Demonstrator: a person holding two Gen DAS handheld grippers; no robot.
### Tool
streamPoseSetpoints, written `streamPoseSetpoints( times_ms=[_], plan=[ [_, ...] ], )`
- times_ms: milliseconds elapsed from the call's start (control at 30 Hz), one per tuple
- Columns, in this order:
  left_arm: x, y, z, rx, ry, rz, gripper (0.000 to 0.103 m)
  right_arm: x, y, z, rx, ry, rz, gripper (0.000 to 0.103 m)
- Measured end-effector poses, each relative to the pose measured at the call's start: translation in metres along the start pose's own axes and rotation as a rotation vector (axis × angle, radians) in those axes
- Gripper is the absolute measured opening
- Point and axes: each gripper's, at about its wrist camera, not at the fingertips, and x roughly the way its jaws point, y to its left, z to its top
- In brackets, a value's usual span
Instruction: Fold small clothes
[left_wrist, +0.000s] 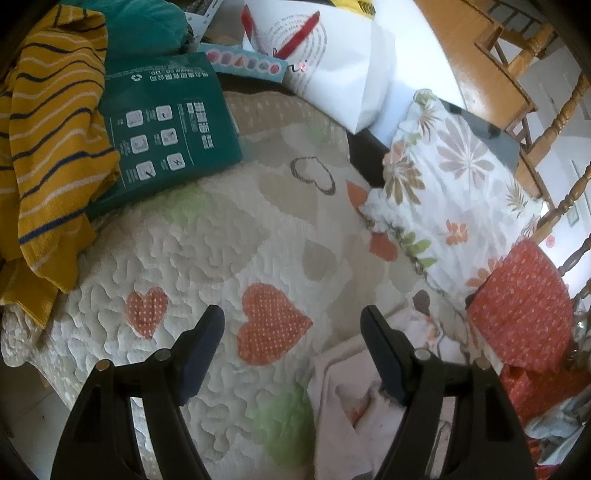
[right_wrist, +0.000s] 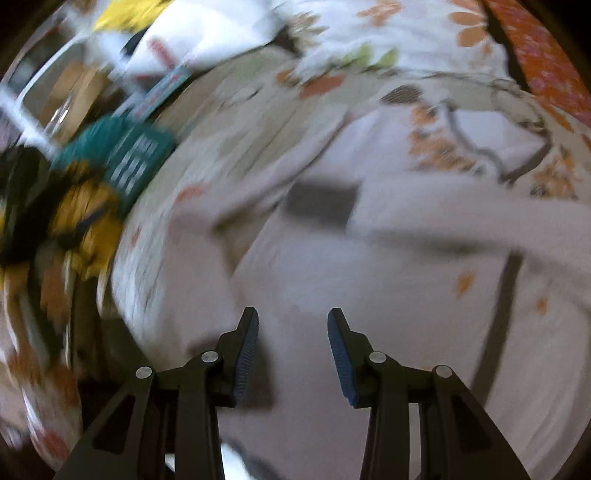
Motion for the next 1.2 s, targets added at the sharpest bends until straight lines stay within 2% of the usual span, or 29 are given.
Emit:
streamPoseSetpoints(
  times_ms=[67,200,333,367,400,433,500,600,667,767,867,933,1000,1033,1067,1100,1133,1167,1200],
  plan=[
    [0.002,0.001,-0.001,-0.008,0.008,0.003,0.075,0.006,0.026,-0.022,-0.110,0.014,-0.011,0.050],
    [0.005,0.006,-0.003,-0.027,0.023,0.004,0.075,0.020,0.071,-0.053,-0.332,0.014,-0.091,0.060],
    [0.006,0.007,-0.004,-0.028,0.027,0.010,0.075,0.038,0.096,-0.066,-0.504,-0.020,-0.226,0.062],
    [0.006,0.008,-0.004,-0.030,0.030,0.010,0.075,0.041,0.095,-0.064,-0.503,-0.023,-0.246,0.056],
    [0.006,0.009,-0.004,-0.032,0.032,0.009,0.075,0.044,0.090,-0.059,-0.466,-0.009,-0.242,0.022],
    [0.006,0.009,-0.004,-0.032,0.031,0.011,0.075,0.044,0.084,-0.053,-0.417,0.008,-0.212,0.009],
    [0.007,0.010,-0.005,-0.036,0.031,0.014,0.075,0.033,0.069,-0.040,-0.308,-0.002,-0.155,0.010],
    [0.008,0.010,-0.005,-0.036,0.032,0.013,0.075,0.009,0.056,-0.029,-0.222,-0.038,-0.108,0.009],
    [0.009,0.008,-0.007,-0.032,0.035,0.009,0.075,-0.015,0.042,-0.018,-0.139,-0.084,-0.041,0.009],
    [0.014,-0.001,-0.012,-0.012,0.047,0.013,0.075,-0.057,0.007,0.007,0.028,-0.193,0.065,0.009],
    [0.021,-0.014,-0.019,0.015,0.070,0.010,0.075,-0.094,-0.049,0.025,0.213,-0.301,0.097,0.009],
    [0.026,-0.025,-0.024,0.041,0.084,0.008,0.075,-0.111,-0.092,0.028,0.326,-0.344,0.060,0.002],
    [0.032,-0.038,-0.029,0.073,0.099,0.003,0.075,-0.120,-0.142,0.026,0.463,-0.361,0.014,0.002],
    [0.034,-0.044,-0.032,0.090,0.107,0.000,0.075,-0.124,-0.165,0.023,0.524,-0.368,-0.027,0.002],
    [0.038,-0.052,-0.035,0.110,0.116,-0.002,0.075,-0.127,-0.186,0.021,0.575,-0.372,-0.115,0.002],
    [0.040,-0.055,-0.037,0.119,0.122,-0.003,0.075,-0.130,-0.202,0.021,0.597,-0.363,-0.272,0.002],
    [0.042,-0.059,-0.038,0.126,0.128,-0.005,0.075,-0.131,-0.208,0.022,0.592,-0.347,-0.368,0.005],
    [0.044,-0.063,-0.039,0.130,0.132,-0.006,0.075,-0.130,-0.208,0.023,0.566,-0.330,-0.391,0.005],
    [0.046,-0.066,-0.040,0.133,0.133,-0.003,0.075,-0.126,-0.199,0.024,0.510,-0.315,-0.345,0.005]
  ],
)
